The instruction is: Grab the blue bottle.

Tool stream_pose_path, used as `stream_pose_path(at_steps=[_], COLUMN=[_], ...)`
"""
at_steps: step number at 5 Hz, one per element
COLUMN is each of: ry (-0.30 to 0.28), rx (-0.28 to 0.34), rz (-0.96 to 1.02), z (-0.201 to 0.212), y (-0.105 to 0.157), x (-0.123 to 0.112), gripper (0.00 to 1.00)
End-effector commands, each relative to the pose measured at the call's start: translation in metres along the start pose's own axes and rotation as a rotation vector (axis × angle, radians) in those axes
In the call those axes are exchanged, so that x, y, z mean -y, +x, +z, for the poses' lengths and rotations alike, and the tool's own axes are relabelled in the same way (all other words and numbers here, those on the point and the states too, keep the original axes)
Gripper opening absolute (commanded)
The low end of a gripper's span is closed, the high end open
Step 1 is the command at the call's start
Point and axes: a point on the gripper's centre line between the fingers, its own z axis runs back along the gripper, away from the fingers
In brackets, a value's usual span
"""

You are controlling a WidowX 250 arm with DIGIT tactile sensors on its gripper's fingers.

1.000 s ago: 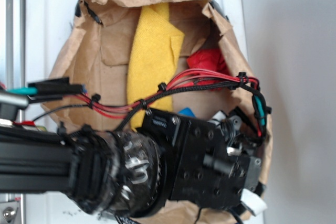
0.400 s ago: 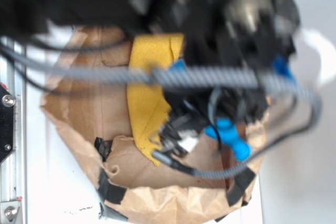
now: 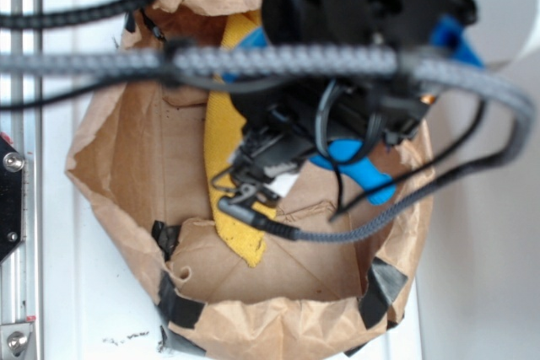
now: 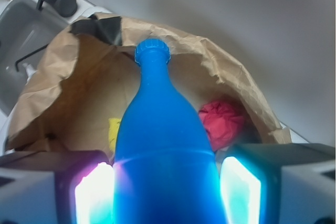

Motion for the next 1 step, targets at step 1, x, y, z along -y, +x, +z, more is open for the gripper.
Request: stream_pose_path(at_steps=[1], ry=[0.085], rx=[-0.002], rz=[-0.034], z=[0.0322], y=[-0.0123], x=[0.0040], gripper=[0.00])
